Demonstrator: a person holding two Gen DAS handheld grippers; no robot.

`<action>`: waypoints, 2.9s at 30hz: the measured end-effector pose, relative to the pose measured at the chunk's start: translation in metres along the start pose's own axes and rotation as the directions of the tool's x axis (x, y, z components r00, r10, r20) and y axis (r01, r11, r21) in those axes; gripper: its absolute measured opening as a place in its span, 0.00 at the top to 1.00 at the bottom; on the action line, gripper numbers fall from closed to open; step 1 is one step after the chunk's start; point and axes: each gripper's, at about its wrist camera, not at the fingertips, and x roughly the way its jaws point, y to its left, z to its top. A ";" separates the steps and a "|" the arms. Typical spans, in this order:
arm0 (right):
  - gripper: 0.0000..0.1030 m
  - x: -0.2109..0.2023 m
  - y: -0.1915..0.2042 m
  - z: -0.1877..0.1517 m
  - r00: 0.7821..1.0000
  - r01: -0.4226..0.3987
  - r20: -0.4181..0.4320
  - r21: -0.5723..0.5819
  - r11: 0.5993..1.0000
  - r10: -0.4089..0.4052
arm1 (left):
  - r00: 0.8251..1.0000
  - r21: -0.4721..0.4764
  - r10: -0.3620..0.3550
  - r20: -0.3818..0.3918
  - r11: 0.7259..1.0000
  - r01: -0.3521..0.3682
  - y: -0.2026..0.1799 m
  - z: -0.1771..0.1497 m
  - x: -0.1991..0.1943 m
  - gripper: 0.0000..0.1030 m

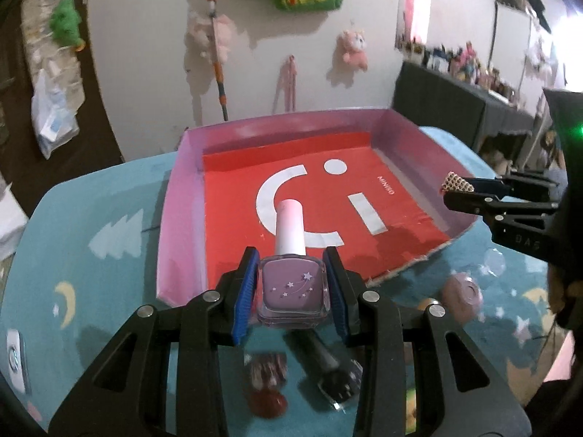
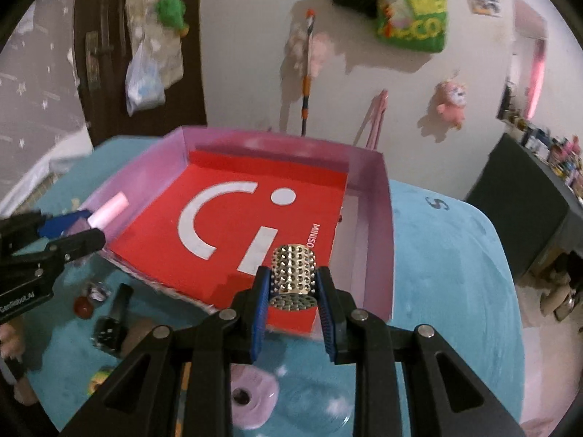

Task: Organize rigid objects
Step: 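Carry both held objects into the pink box and open both tools, then lift both tools out of the box and back over the table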

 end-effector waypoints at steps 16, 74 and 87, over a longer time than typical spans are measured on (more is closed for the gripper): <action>0.74 0.063 0.020 0.013 0.950 0.071 -0.278 -0.249 0.966 -0.141 | 0.973 0.045 0.010 -0.231 0.999 0.001 0.009 0.012 0.067 0.67; 0.15 -0.093 0.040 0.003 0.997 0.027 0.075 -0.150 0.988 -0.016 | 0.978 -0.045 -0.041 0.203 0.998 0.051 -0.007 -0.004 -0.093 0.10; 0.00 -0.173 0.052 -0.069 0.960 -0.025 0.277 -0.013 1.000 0.027 | 0.939 -0.085 0.015 0.345 0.996 0.015 -0.031 -0.073 -0.165 0.06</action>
